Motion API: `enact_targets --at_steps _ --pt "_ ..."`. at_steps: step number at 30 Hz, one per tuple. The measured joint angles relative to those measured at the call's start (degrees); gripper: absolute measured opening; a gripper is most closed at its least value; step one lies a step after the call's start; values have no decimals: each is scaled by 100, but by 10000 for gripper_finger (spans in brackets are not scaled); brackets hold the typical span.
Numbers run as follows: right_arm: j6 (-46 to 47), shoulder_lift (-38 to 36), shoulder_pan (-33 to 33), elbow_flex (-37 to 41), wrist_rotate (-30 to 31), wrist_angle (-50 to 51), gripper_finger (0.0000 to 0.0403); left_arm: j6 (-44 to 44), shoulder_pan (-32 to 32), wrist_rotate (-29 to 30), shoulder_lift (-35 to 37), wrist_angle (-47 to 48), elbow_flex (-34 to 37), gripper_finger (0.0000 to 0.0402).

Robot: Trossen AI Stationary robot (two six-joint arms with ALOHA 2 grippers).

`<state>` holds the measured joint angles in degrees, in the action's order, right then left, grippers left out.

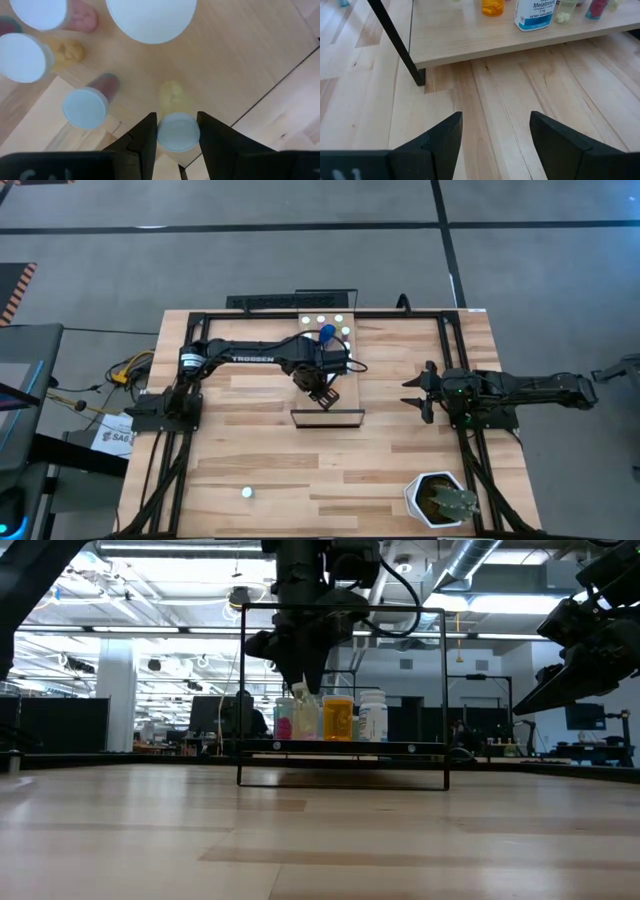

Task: Pick and place medicine bottles onto shelf by color
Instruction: Put the yellow pill bottle on the shelf

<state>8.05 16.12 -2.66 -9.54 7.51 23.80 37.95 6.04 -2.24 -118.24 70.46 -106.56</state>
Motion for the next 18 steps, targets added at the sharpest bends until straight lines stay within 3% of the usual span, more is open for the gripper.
enact_targets --at_steps 18 --pt "0 0 0 0 0 -1 255 -310 -29 118 0 13 0 116"
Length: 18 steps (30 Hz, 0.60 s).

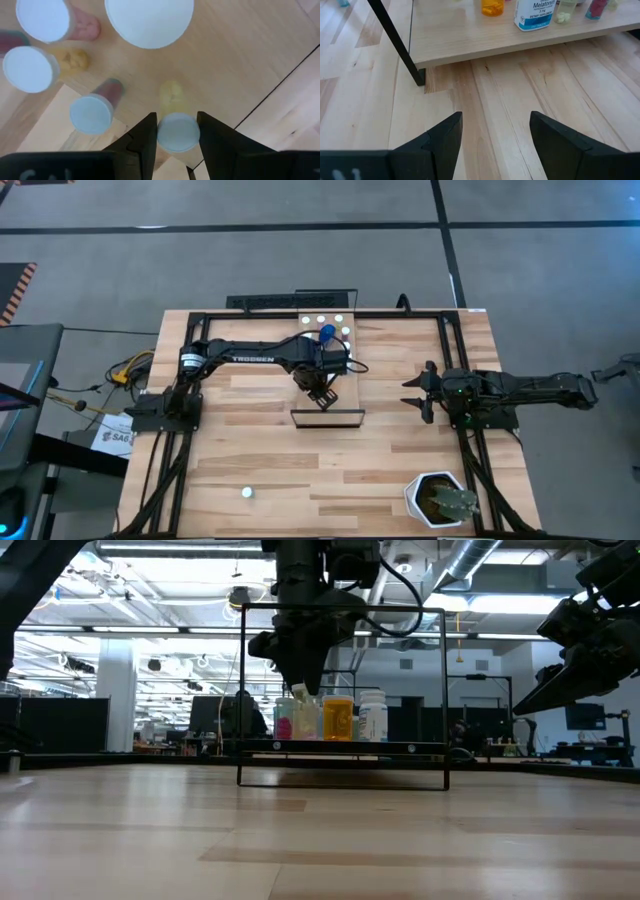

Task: Pick and place medicine bottles onto shelf by color
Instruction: Put the yellow pill bottle on the shelf

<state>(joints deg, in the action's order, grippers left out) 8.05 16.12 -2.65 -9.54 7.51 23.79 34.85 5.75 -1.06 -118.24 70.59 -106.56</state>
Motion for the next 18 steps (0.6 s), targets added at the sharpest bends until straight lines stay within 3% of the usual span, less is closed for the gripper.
enact_targets --at_steps 18 --pt "0 0 0 0 0 1 255 -514 -52 -15 0 30 -2 116"
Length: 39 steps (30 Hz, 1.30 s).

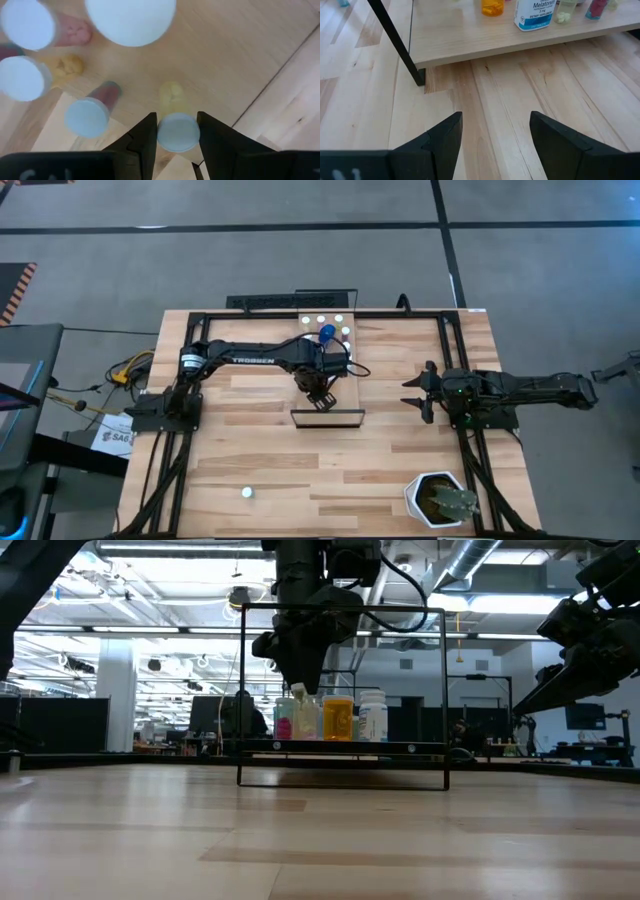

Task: Pick and place medicine bottles onto shelf by color
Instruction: Put the yellow pill bottle on the shelf

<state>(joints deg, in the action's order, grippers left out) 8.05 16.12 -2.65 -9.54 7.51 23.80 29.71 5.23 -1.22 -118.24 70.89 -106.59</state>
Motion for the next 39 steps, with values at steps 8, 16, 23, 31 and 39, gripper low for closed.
enact_targets --at_steps 8,16,23,31,39 --pt "0 -2 2 0 0 1 255 -72 -32 -144 -85 -163 -16 116" --pt "0 0 1 0 0 1 255 -34 143 -78 -87 -126 -46 119" --pt "0 -1 1 0 0 1 255 53 226 -240 -92 -155 -11 119" --pt "0 -1 0 0 0 1 255 46 231 -172 -92 -115 -11 119" --pt "0 -1 1 1 0 1 255 29 257 -129 -92 -91 -11 119"
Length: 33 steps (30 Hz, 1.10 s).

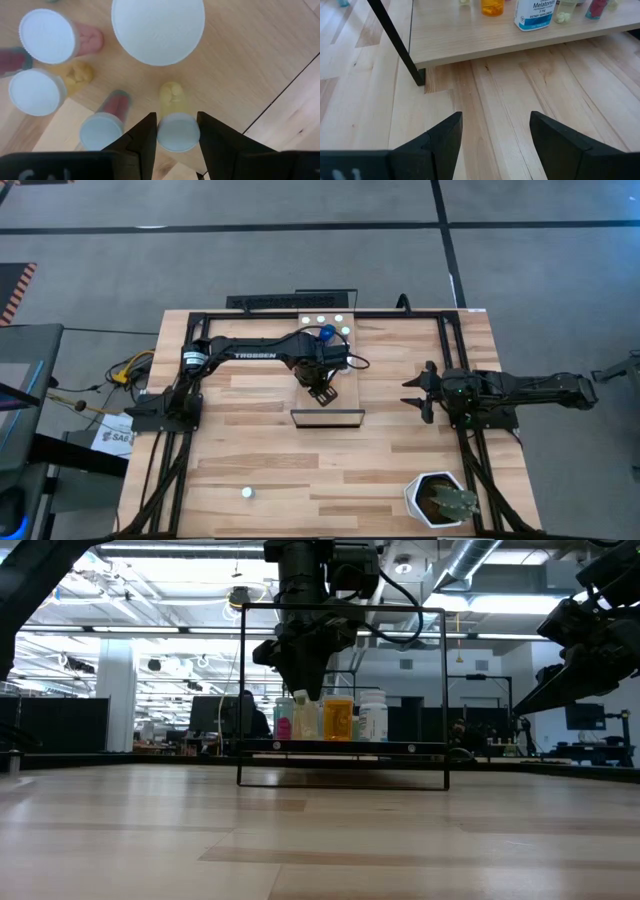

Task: Pick and place medicine bottles onto shelf by color
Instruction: Put the yellow pill bottle on the shelf

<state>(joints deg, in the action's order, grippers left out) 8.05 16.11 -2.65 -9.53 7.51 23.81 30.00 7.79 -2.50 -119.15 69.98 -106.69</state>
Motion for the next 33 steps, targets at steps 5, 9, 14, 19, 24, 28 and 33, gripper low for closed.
enact_targets --at_steps 5,9,14,19,24,28,33 --pt "0 0 0 -1 0 0 255 -99 11 2 0 12 2 119" --pt "0 1 0 -1 0 0 255 -295 15 -4 0 58 2 119" --pt "0 1 -1 -1 0 0 255 -330 36 -4 0 111 2 119" --pt "0 1 1 -1 0 0 255 -330 72 -7 0 107 2 119" --pt "0 -1 -1 -1 0 0 255 -330 74 -7 0 107 4 119" --pt "0 0 -1 -1 0 -1 255 -330 72 -9 0 107 4 119" --pt "2 -1 1 -1 0 0 255 -321 72 -9 0 107 4 120"
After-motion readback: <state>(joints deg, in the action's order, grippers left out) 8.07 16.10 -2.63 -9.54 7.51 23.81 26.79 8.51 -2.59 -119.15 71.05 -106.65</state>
